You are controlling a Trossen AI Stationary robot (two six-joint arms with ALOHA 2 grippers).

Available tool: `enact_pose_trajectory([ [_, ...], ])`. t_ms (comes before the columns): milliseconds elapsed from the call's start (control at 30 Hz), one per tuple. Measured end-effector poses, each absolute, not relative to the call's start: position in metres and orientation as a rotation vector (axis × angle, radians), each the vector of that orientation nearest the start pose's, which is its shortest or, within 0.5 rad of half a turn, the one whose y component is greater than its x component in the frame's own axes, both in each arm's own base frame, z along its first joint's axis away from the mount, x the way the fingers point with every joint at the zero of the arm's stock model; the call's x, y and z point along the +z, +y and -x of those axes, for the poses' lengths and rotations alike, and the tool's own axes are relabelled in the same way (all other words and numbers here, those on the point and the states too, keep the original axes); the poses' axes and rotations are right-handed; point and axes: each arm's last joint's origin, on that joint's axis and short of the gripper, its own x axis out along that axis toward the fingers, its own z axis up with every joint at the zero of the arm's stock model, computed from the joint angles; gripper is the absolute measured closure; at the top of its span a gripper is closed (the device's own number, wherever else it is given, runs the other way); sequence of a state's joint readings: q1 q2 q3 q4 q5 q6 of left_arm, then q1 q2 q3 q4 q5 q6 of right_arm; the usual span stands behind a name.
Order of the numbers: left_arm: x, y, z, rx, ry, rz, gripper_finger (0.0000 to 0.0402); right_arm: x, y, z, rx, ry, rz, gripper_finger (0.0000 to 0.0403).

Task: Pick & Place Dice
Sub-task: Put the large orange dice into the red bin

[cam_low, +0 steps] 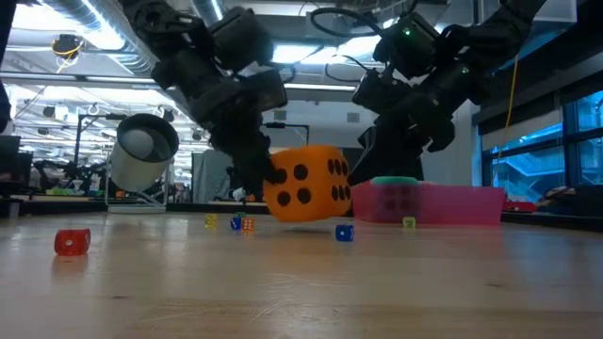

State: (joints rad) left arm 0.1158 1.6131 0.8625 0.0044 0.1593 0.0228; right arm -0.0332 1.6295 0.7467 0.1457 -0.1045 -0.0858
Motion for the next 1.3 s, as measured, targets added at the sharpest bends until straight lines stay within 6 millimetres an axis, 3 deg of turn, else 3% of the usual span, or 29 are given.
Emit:
enact_pose_trajectory([
  [200,0.17,0.035,-0.325,-0.102,0.728,0.048,0.0216,0.151,-0.007,-0.309,0.112,0.731,0.027,0.0402],
  [400,0.181,0.042,-0.33,-0.115,0.769,-0.002,0.0241,0.155,-0.007,-0.307,0.109,0.728,0.035,0.0403],
  [800,0.212,0.067,-0.344,-0.091,0.744,-0.108,0.0249,0.209,-0.016,-0.282,-0.068,0.642,0.154,0.0403],
  [1067,0.224,0.094,-0.383,-0.137,0.681,-0.128,0.0251,0.242,-0.027,-0.268,-0.168,0.532,0.188,0.0403],
  [1300,0.218,0.12,-0.418,-0.14,0.706,-0.145,0.0251,0.237,-0.04,-0.258,-0.281,0.64,0.216,0.0403],
])
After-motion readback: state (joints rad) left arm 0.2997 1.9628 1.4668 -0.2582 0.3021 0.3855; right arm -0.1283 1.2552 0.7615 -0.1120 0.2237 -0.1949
